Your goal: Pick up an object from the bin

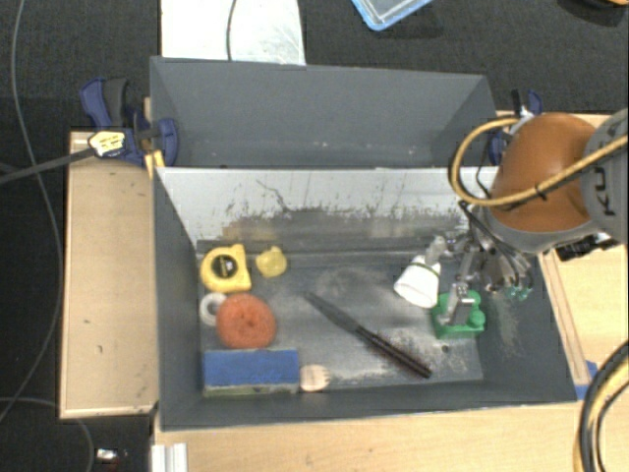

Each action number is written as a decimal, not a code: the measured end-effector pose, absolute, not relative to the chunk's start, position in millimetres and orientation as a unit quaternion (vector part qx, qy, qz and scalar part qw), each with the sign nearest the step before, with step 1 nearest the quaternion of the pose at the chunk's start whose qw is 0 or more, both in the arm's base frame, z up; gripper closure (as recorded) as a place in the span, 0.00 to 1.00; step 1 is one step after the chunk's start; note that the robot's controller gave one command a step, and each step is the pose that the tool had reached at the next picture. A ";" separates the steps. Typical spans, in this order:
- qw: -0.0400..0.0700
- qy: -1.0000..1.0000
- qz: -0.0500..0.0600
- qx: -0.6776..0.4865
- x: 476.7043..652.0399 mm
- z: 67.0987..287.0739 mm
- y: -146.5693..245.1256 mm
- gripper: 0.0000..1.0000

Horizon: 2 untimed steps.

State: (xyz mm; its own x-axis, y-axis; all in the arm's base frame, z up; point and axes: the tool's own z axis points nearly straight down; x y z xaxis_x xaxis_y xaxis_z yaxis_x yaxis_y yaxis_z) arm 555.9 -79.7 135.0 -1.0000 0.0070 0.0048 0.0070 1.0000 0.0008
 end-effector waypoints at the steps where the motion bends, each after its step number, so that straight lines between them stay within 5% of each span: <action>1: -0.001 -1.000 0.000 -0.001 557.8 139.5 -79.4 1.00; 2: -0.001 -1.000 0.000 0.000 557.8 139.5 -79.4 0.00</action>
Offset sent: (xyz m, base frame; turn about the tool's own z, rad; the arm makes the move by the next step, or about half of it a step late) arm 0.0000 0.0000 0.0000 0.0000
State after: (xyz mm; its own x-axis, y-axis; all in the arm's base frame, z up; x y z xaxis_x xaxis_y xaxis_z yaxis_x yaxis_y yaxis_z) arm 557.8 -79.4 139.5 -1.0000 -0.0005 -0.0030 -0.0005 1.0000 -0.0003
